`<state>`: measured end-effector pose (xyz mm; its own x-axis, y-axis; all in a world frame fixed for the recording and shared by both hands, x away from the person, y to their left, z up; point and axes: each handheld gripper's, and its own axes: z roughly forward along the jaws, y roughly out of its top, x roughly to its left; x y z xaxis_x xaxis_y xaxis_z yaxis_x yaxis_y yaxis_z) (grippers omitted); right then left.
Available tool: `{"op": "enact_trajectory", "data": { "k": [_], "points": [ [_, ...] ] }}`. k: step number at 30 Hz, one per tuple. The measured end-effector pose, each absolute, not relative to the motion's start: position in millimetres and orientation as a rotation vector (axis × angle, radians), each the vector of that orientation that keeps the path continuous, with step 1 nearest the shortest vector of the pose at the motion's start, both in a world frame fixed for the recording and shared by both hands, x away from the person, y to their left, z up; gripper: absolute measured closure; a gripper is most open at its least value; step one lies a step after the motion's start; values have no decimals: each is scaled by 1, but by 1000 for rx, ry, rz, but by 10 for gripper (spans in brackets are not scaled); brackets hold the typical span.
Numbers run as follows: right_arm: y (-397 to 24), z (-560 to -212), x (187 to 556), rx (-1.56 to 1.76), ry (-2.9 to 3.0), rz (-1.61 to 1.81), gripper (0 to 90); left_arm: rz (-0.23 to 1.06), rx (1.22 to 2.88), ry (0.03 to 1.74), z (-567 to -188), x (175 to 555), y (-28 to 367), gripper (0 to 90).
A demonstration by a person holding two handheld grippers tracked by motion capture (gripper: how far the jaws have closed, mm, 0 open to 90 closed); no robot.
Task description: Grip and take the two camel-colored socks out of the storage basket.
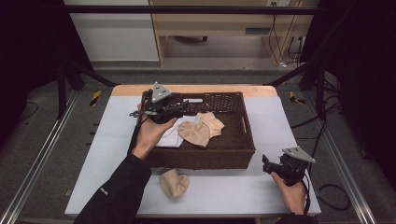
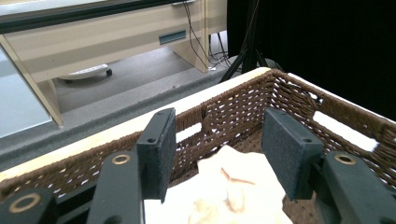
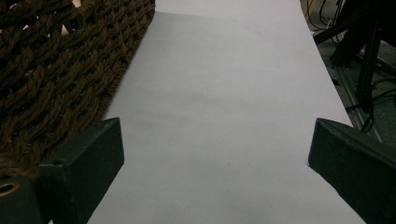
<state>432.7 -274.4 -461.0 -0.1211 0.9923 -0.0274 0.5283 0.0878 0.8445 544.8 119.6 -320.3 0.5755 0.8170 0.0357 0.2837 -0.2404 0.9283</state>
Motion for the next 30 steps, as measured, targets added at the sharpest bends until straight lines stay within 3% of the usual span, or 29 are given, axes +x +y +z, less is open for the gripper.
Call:
{"op": "enact_trajectory", "data": {
  "k": [22, 30],
  "points": [
    [-275, -461, 433, 1512, 1723, 929, 41, 590, 1988, 1003, -387, 601, 101, 540],
    [-274, -461, 433, 1518, 1728, 930, 43, 540, 2080, 1012, -410, 605, 104, 515]
  ]
}}
